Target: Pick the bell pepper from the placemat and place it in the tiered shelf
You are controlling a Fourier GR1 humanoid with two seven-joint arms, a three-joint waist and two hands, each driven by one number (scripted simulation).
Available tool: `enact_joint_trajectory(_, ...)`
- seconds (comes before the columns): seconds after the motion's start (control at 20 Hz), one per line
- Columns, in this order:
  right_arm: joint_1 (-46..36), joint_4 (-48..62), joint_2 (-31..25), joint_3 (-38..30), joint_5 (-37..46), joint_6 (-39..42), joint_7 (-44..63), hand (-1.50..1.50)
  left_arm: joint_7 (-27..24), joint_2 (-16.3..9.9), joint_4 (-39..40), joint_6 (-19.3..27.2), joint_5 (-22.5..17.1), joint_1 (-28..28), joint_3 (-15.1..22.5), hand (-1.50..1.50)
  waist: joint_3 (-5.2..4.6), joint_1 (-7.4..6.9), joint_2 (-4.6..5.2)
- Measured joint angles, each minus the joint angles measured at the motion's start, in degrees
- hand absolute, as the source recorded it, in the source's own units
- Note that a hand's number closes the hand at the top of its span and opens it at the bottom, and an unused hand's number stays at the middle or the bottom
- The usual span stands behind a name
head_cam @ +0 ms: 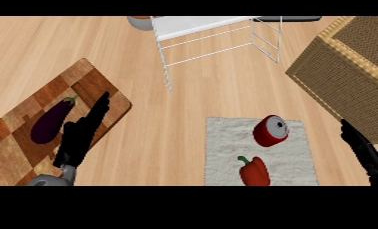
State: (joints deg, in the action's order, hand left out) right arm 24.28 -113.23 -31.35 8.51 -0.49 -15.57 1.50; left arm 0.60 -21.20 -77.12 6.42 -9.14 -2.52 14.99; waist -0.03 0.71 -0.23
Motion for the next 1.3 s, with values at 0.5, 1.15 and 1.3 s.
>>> enact_joint_trajectory(0.5,0.0,-12.5,-16.1,6.4,19.7,7.1,29.1,-1.5,1.2,0.2,-1.1,-1.1,0.7,-0.7,0.9,0.0,-0.47,-1.57,0.39)
enact_joint_trajectory(1.15,-20.1,-10.7,-4.4,27.4,40.4,21.3,61.7,-1.5,0.9,0.7,-0.6,-2.2,1.4,-1.3,0.7,0.0,-0.2,-3.23,0.56)
enact_joint_trajectory(1.3,-23.3,-6.3,1.6,31.0,42.9,22.8,64.1,-1.5,1.4,0.9,-0.5,-2.1,1.5,-1.4,0.4,0.0,-0.16,-2.84,0.49)
